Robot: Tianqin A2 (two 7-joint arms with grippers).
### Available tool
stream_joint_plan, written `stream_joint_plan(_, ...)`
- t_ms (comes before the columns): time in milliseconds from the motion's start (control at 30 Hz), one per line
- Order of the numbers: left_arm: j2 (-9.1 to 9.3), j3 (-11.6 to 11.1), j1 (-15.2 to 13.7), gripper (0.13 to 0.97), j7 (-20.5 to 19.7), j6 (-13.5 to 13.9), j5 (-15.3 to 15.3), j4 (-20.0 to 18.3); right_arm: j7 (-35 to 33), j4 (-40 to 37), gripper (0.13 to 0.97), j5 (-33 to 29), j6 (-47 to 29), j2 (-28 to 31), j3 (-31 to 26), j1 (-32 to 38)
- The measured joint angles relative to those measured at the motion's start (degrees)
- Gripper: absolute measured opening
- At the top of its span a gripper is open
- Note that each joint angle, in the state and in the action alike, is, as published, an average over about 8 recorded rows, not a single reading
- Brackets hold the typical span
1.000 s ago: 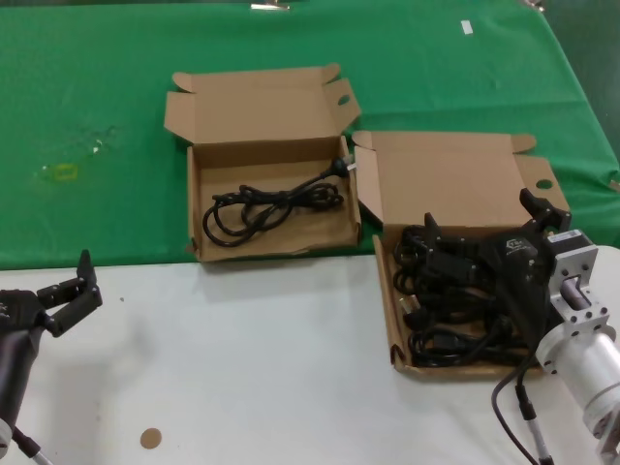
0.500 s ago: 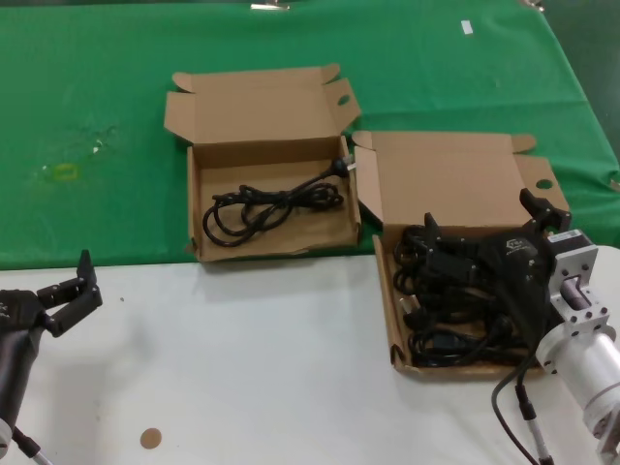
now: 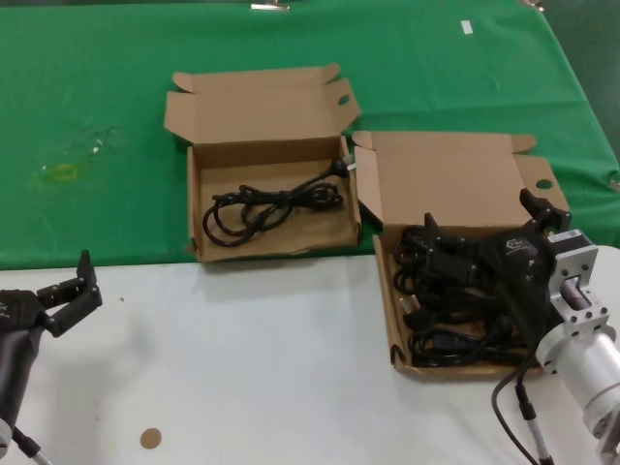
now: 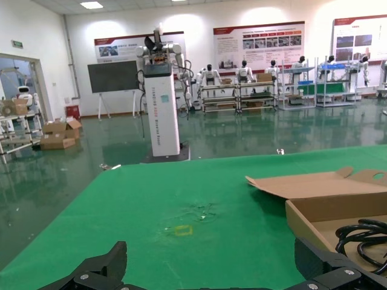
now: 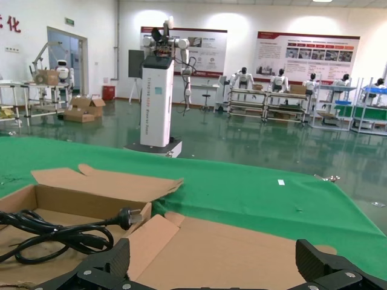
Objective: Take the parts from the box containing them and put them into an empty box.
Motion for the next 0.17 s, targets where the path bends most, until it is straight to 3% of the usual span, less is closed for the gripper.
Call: stream_joint_plan(167, 0.00, 0.00, 0.00, 0.966, 0.00, 0.00, 0.00, 0.00, 0.00, 0.00, 0.966, 0.00, 0.00, 0.00, 0.00, 0.00)
